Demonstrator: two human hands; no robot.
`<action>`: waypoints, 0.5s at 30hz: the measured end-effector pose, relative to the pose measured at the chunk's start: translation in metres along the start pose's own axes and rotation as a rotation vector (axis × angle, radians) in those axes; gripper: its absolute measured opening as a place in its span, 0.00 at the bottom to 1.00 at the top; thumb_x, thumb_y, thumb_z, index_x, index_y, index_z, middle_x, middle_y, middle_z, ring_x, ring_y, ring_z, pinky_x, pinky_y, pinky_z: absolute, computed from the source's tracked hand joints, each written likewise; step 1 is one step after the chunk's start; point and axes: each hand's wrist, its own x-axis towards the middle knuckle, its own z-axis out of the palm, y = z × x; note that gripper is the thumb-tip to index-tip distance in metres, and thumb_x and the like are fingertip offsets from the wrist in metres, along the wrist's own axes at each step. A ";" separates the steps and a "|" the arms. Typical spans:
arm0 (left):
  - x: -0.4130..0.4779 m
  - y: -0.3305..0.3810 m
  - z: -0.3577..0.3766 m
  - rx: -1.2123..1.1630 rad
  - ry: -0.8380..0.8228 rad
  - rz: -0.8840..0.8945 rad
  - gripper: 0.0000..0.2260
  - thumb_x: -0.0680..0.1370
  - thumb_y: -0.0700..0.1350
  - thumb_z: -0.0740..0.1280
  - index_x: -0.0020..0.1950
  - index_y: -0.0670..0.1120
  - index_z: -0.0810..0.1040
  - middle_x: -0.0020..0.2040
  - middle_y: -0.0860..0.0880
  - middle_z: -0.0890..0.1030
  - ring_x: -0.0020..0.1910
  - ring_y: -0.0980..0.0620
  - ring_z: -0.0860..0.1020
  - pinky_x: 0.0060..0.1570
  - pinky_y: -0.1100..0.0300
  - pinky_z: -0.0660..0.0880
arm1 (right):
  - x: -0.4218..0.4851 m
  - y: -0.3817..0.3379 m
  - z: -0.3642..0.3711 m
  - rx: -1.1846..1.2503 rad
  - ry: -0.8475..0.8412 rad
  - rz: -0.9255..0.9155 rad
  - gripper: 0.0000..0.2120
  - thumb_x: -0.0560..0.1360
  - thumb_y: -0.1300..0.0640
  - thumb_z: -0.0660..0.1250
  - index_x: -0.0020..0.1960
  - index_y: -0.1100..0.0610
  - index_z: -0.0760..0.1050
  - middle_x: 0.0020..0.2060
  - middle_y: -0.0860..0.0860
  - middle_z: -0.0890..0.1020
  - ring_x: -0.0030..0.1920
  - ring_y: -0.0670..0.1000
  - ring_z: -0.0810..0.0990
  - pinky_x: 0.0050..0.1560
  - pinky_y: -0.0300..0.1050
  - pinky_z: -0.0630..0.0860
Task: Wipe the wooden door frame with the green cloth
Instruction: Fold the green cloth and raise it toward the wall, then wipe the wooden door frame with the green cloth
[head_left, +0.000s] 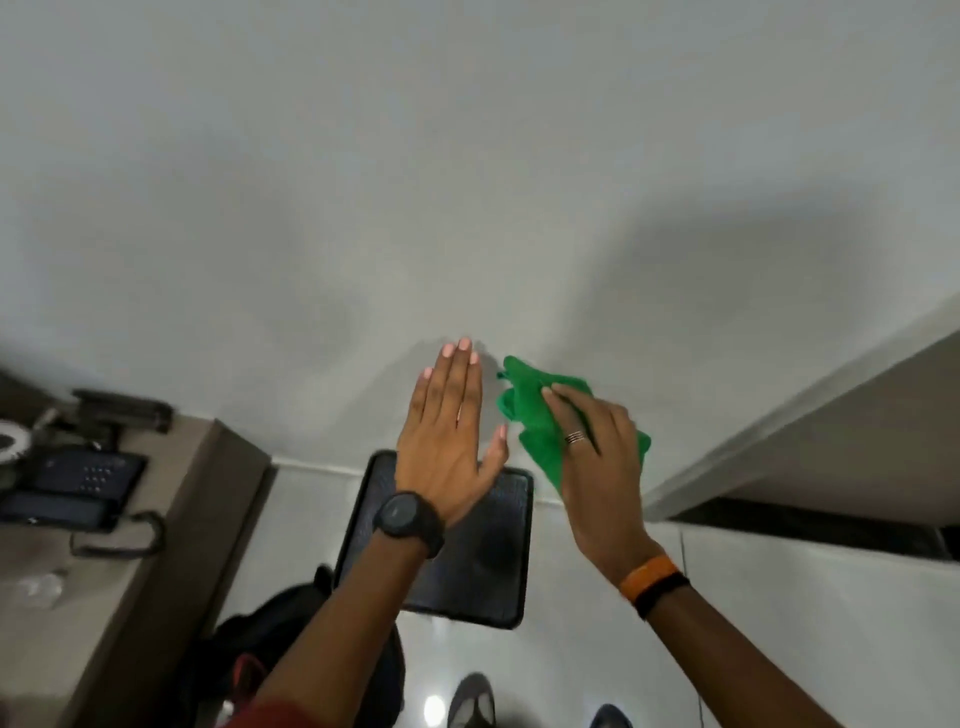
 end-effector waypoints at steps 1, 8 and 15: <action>0.025 0.012 -0.035 0.012 0.034 -0.003 0.34 0.82 0.56 0.53 0.83 0.39 0.52 0.83 0.40 0.54 0.83 0.44 0.51 0.83 0.48 0.48 | 0.021 -0.017 -0.030 0.068 0.044 0.031 0.26 0.76 0.73 0.65 0.69 0.54 0.78 0.67 0.49 0.79 0.66 0.51 0.73 0.70 0.40 0.71; 0.174 0.090 -0.235 0.031 0.379 0.091 0.35 0.82 0.56 0.55 0.83 0.38 0.52 0.84 0.40 0.53 0.84 0.45 0.48 0.83 0.50 0.46 | 0.161 -0.117 -0.212 -0.153 0.500 -0.349 0.25 0.78 0.73 0.70 0.73 0.62 0.74 0.69 0.54 0.74 0.67 0.58 0.73 0.66 0.59 0.75; 0.292 0.188 -0.387 0.043 0.709 0.285 0.34 0.83 0.56 0.55 0.82 0.38 0.51 0.83 0.39 0.54 0.83 0.44 0.49 0.83 0.49 0.49 | 0.260 -0.185 -0.384 -0.239 0.901 -0.519 0.16 0.84 0.71 0.61 0.70 0.66 0.77 0.66 0.60 0.79 0.64 0.59 0.75 0.66 0.55 0.74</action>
